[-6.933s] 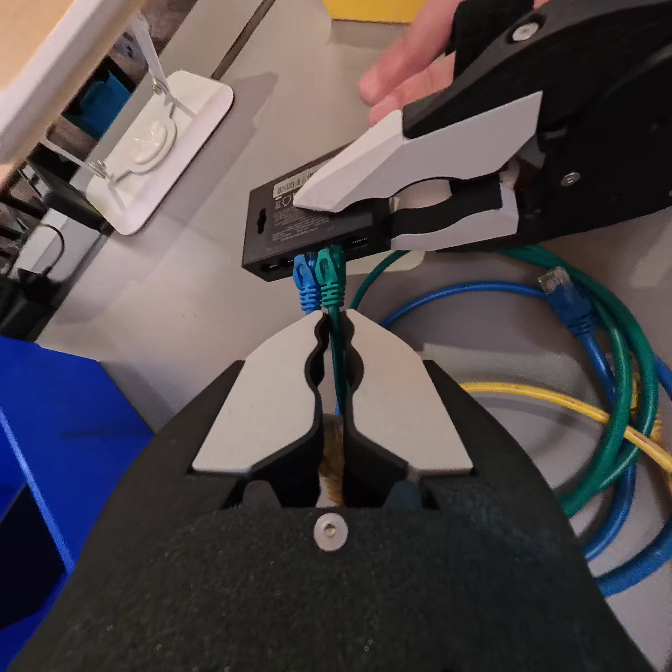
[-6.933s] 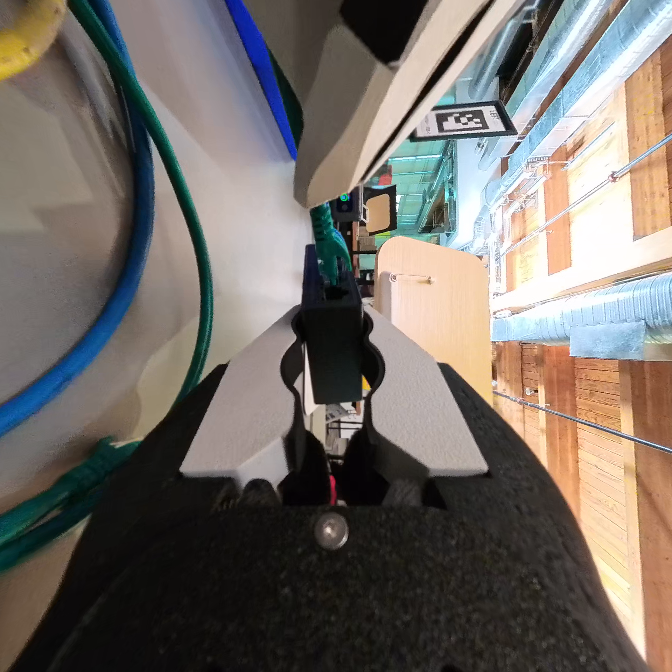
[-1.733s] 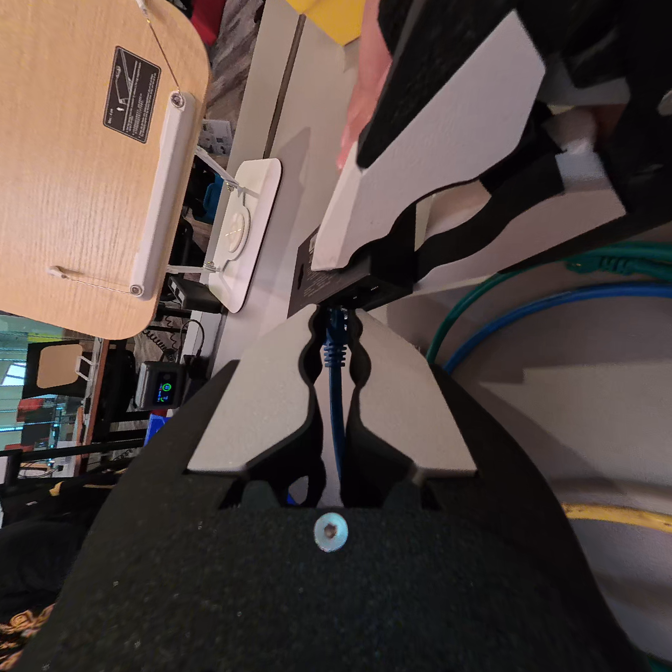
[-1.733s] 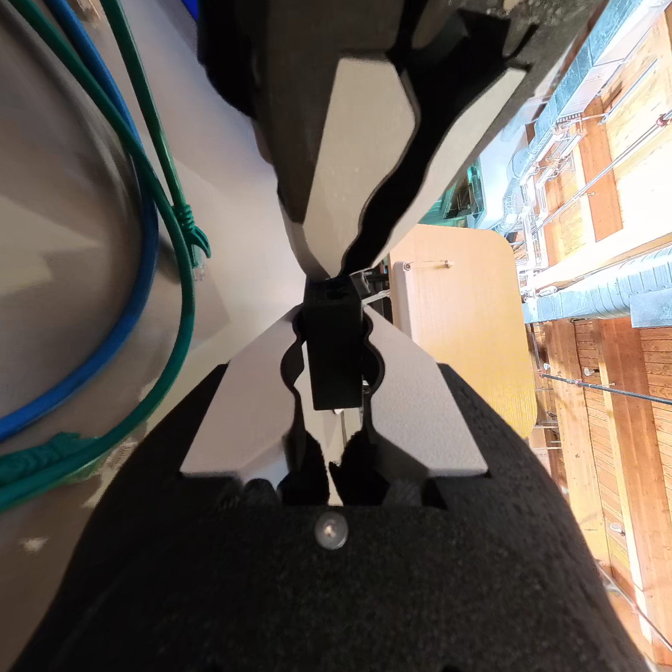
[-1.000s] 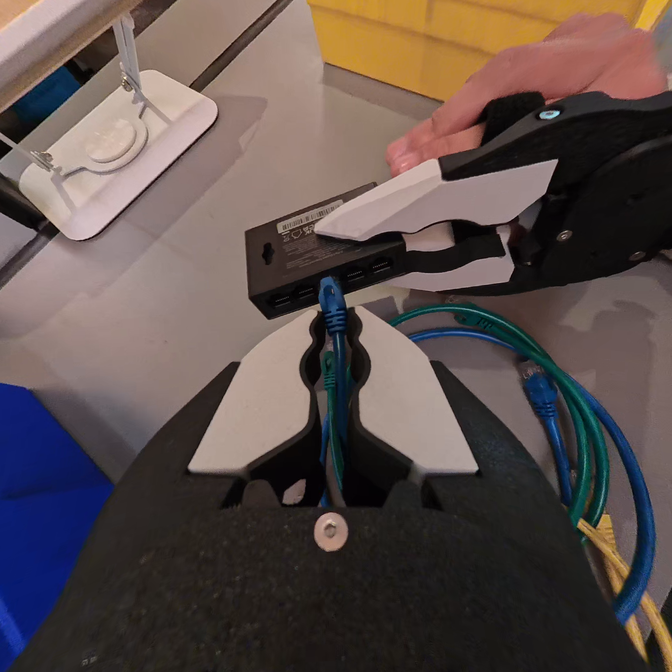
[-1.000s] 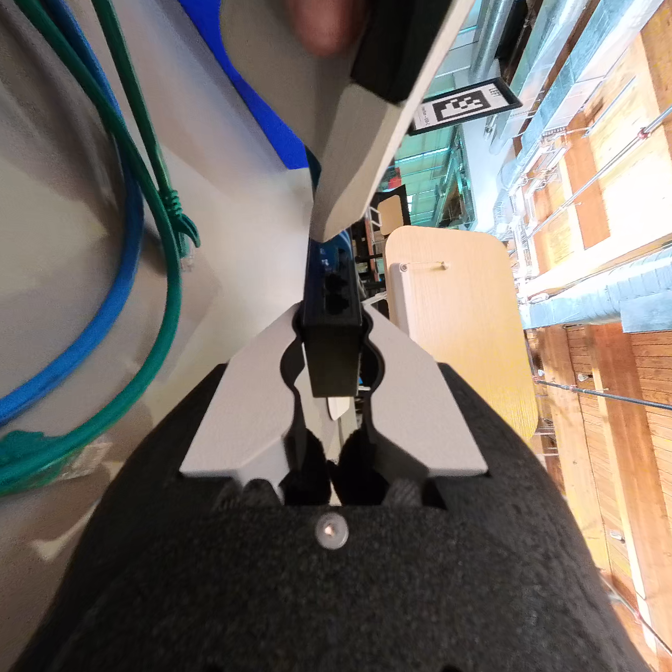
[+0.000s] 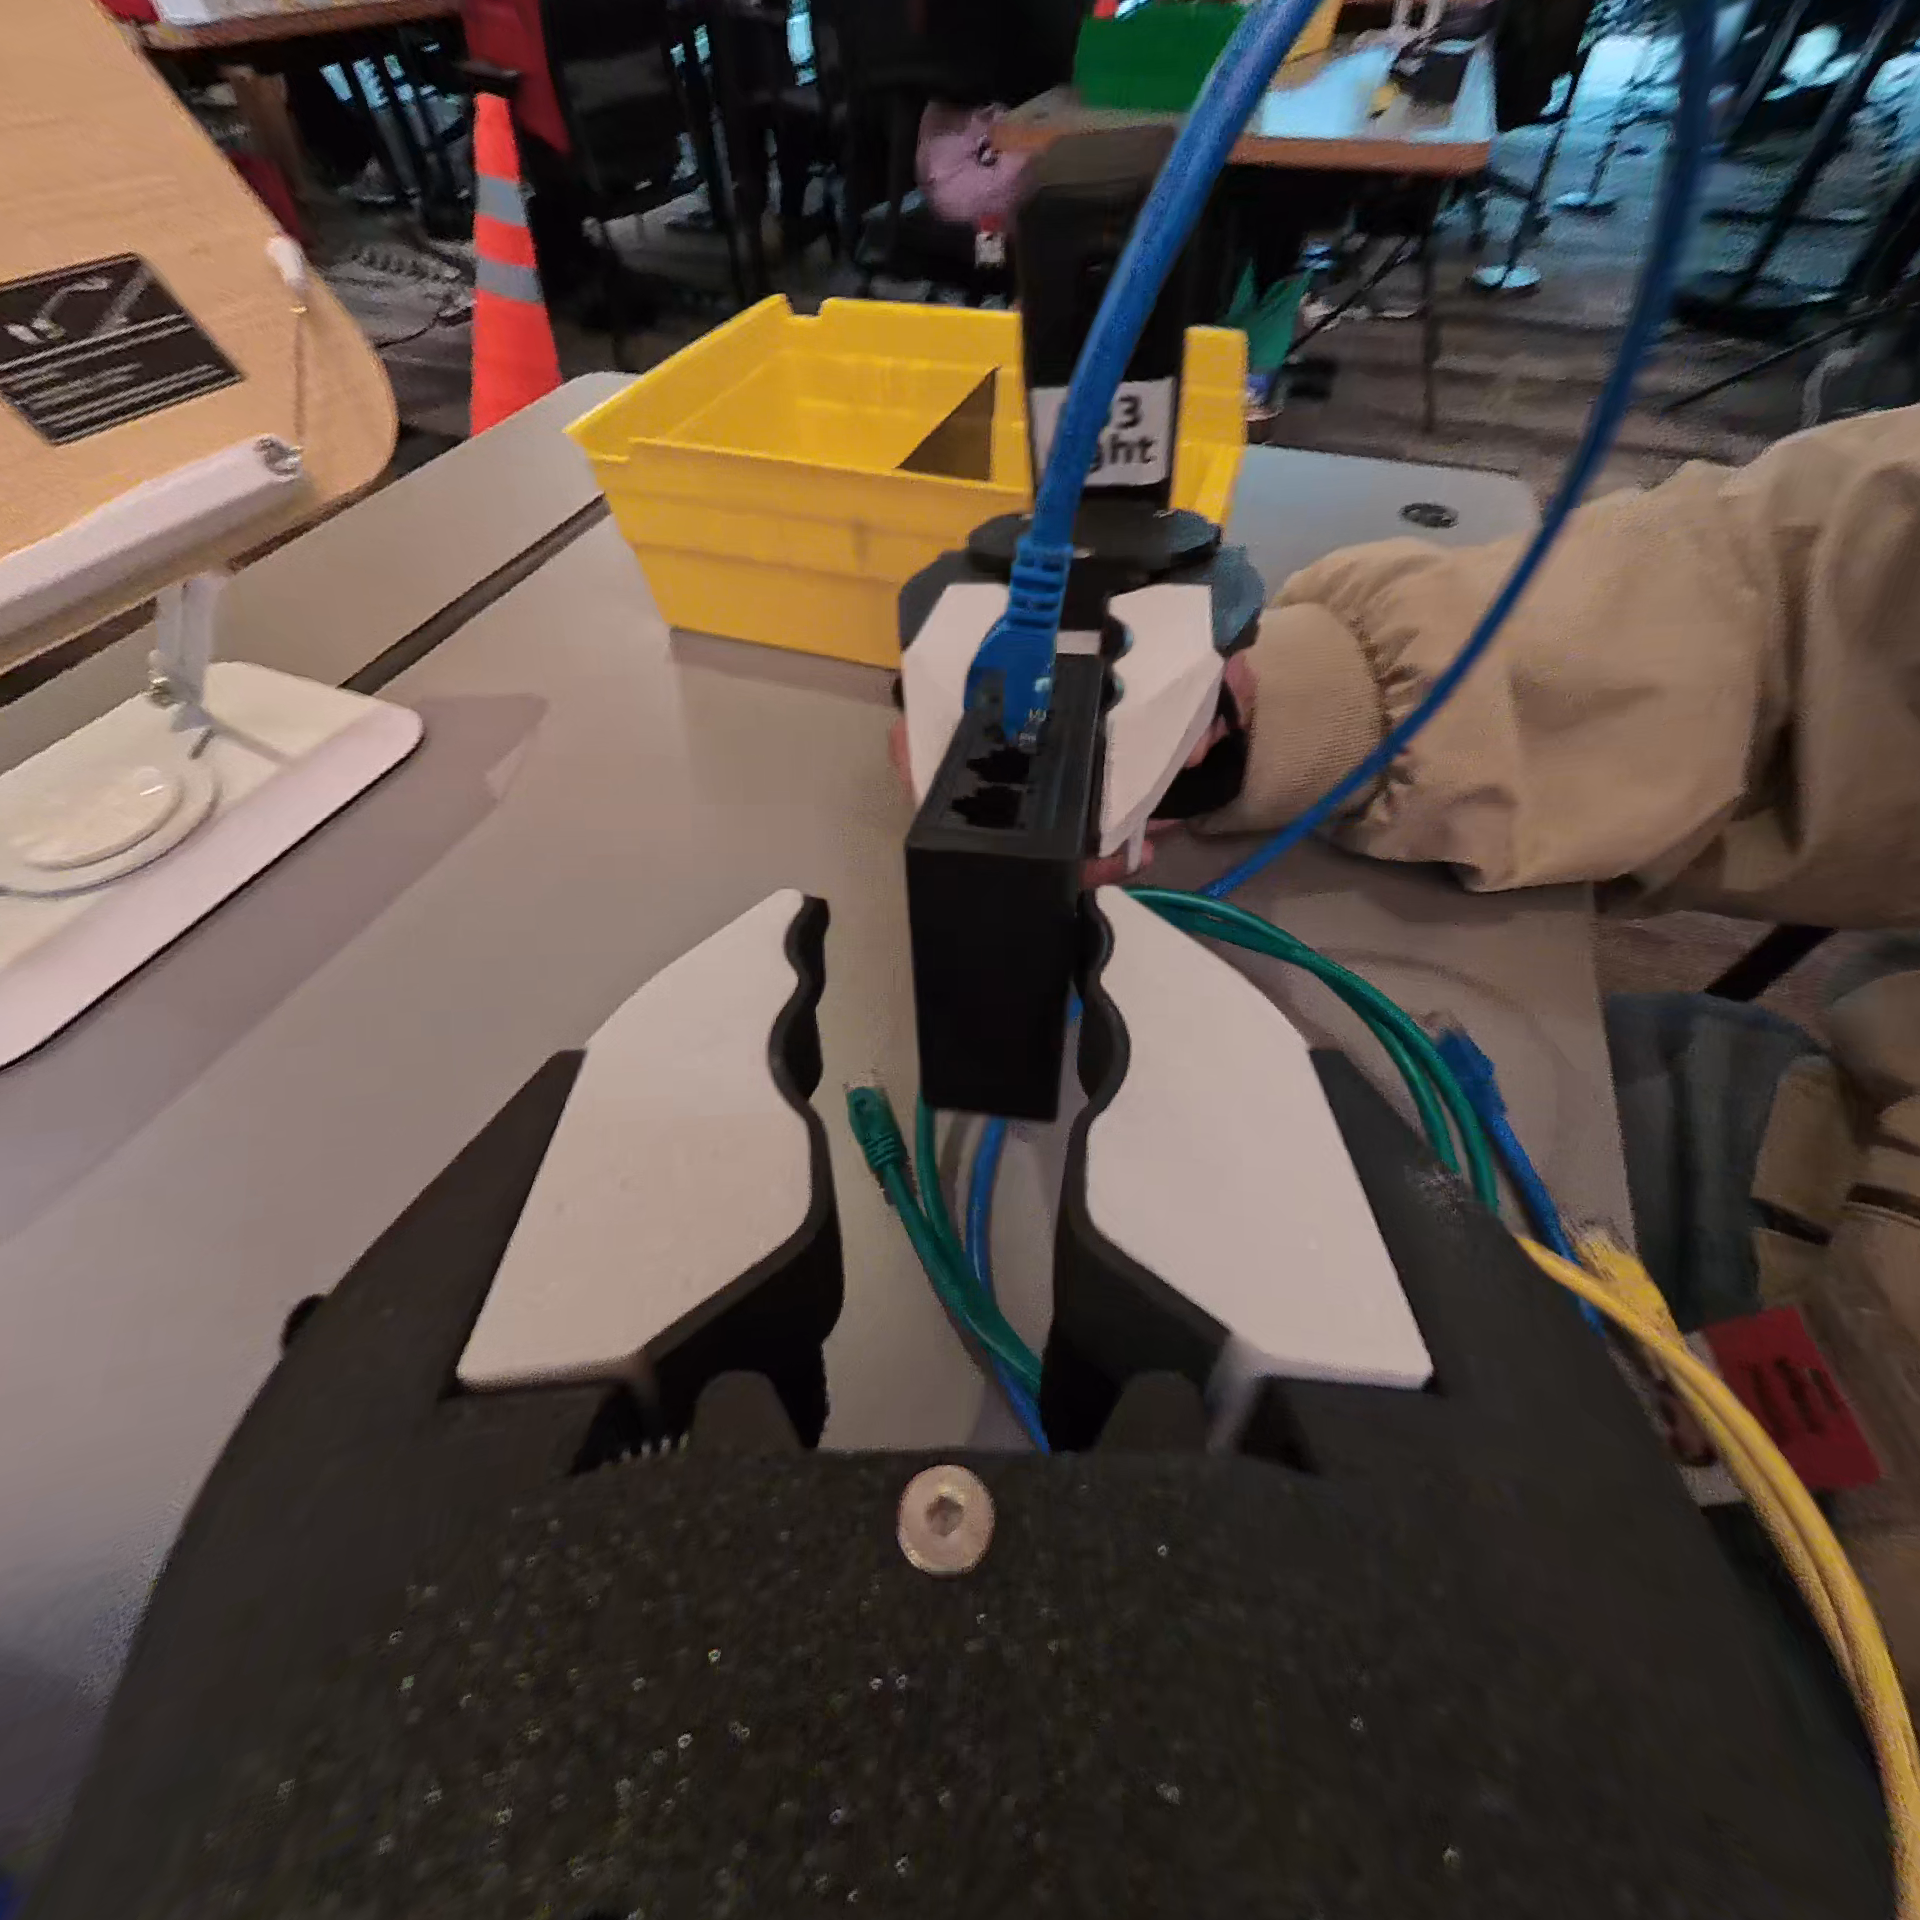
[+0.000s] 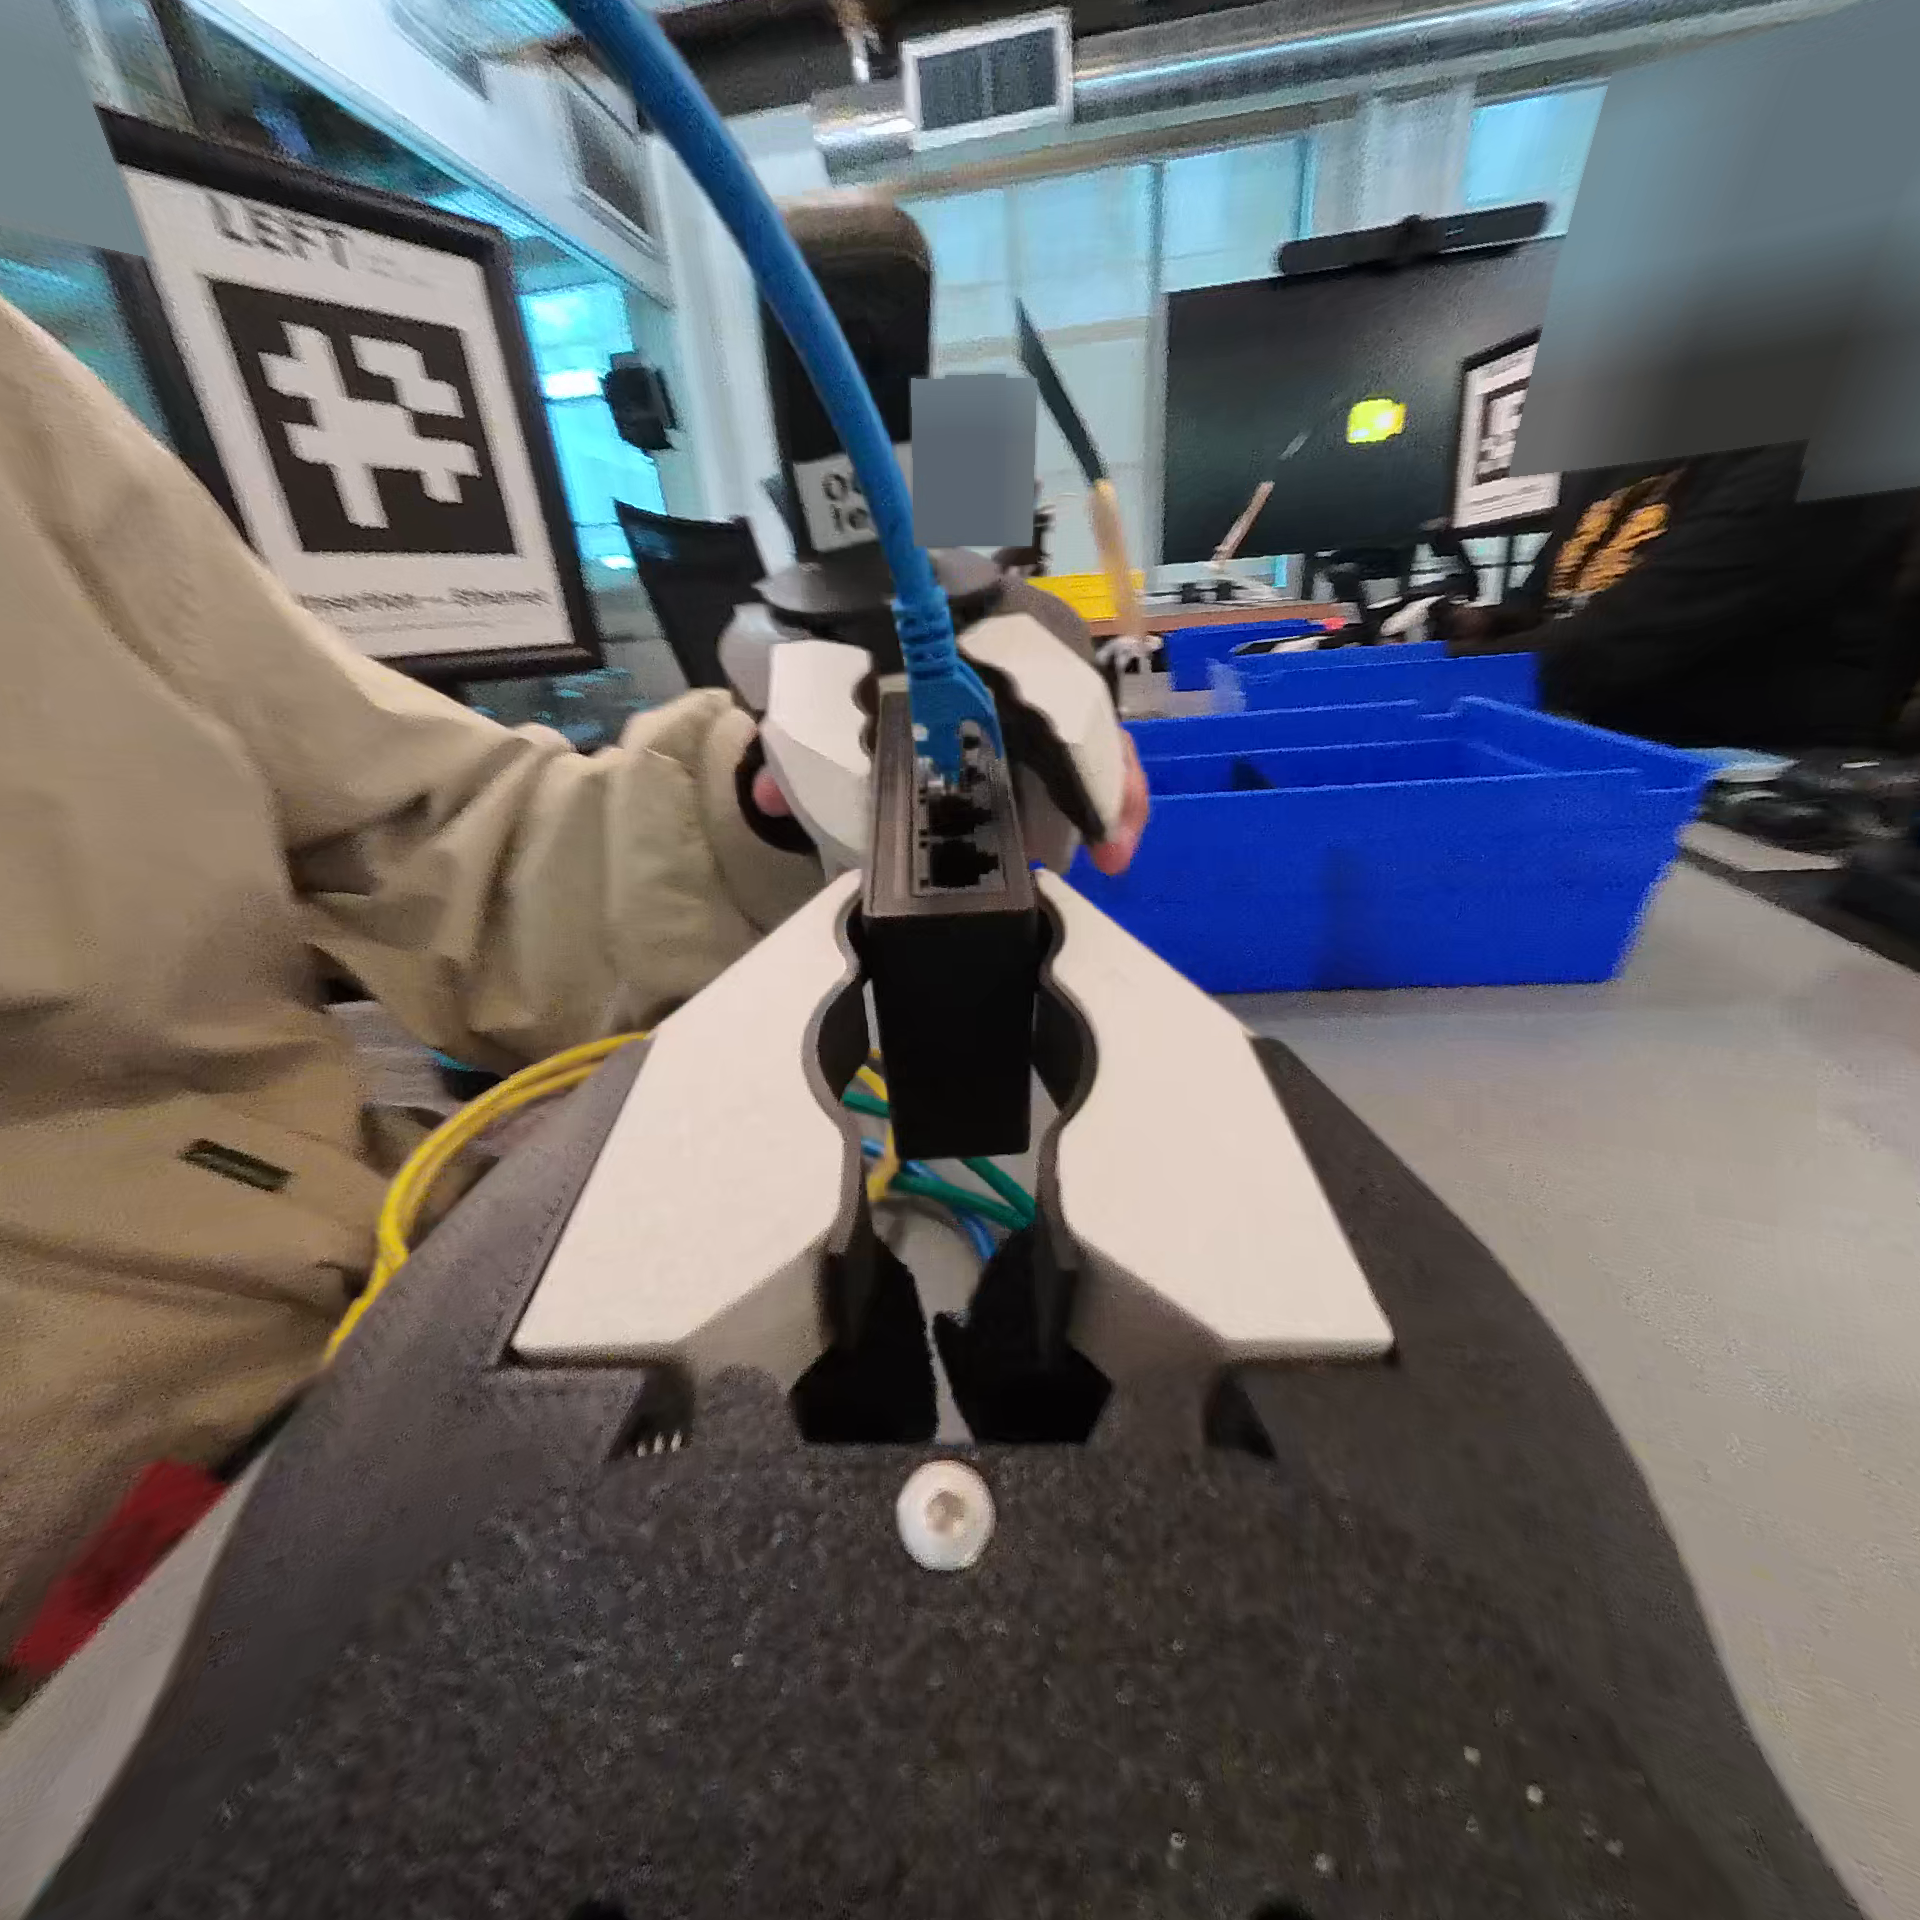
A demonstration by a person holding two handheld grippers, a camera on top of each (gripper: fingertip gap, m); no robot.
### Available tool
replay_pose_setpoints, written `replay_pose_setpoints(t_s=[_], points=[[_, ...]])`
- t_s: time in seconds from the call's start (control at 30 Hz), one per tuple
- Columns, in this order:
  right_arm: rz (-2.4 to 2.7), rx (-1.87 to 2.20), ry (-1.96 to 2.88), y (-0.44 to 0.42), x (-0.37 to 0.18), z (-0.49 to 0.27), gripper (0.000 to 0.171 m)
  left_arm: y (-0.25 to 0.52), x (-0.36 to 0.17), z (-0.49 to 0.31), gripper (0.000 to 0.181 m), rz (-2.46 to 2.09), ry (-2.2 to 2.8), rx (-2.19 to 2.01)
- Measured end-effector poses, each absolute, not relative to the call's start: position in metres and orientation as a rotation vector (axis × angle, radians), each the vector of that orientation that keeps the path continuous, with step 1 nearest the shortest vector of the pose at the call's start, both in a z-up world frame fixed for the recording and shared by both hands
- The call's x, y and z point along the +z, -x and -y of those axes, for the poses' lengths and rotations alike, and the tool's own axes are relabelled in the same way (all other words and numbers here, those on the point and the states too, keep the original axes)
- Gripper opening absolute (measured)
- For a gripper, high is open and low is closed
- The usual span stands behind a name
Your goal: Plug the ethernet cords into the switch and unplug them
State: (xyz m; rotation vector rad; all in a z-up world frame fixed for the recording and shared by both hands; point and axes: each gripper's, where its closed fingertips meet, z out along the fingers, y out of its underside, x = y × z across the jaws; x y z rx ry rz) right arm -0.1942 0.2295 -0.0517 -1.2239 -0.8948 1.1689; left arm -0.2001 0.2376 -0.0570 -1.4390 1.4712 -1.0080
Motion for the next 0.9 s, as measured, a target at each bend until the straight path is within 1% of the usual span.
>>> replay_pose_setpoints(t_s=[0.07, 0.1, 0.13, 0.3, 0.33, 0.4, 0.43, 0.53, 0.6, 0.73, 0.8, 0.83, 0.9], points=[[0.911, 1.201, 1.22, 0.202, -0.053, -0.224, 0.027, 0.196, -0.06, -0.231, 0.045, -1.49, 1.403, -1.04], [0.914, 1.204, 1.229, 0.203, -0.055, -0.224, 0.027, 0.196, -0.06, -0.227, 0.033, -1.5, 1.364, -1.054], [0.886, 1.208, 1.24, 0.202, -0.054, -0.227, 0.026, 0.196, -0.059, -0.226, 0.03, -1.484, 1.347, -1.055], [0.924, 1.221, 1.352, 0.201, -0.065, -0.232, 0.027, 0.194, -0.067, -0.231, 0.029, -1.445, 1.292, -1.082], [0.925, 1.204, 1.407, 0.199, -0.07, -0.237, 0.029, 0.192, -0.071, -0.237, 0.028, -1.442, 1.297, -1.034], [0.884, 1.124, 1.55, 0.19, -0.077, -0.258, 0.04, 0.19, -0.079, -0.254, 0.027, -1.457, 1.312, -0.855], [0.849, 1.104, 1.582, 0.183, -0.072, -0.265, 0.044, 0.188, -0.078, -0.262, 0.027, -1.447, 1.281, -0.76], [0.787, 0.878, 1.693, 0.154, -0.051, -0.285, 0.046, 0.19, -0.072, -0.293, 0.027, -1.394, 1.243, -0.453], [0.784, 0.701, 1.715, 0.13, -0.023, -0.291, 0.048, 0.19, -0.07, -0.312, 0.028, -1.378, 1.215, -0.285], [0.791, 0.261, 1.704, 0.08, 0.039, -0.29, 0.047, 0.177, -0.079, -0.329, 0.027, -1.423, 1.129, -0.053], [0.866, 0.203, 1.661, 0.084, 0.064, -0.271, 0.046, 0.169, -0.09, -0.33, 0.027, -1.443, 1.116, -0.023], [0.928, 0.177, 1.651, 0.095, 0.067, -0.261, 0.046, 0.166, -0.095, -0.328, 0.028, -1.451, 1.103, -0.026], [1.117, 0.057, 1.692, 0.125, 0.037, -0.252, 0.046, 0.165, -0.099, -0.325, 0.028, -1.446, 1.064, -0.005]])
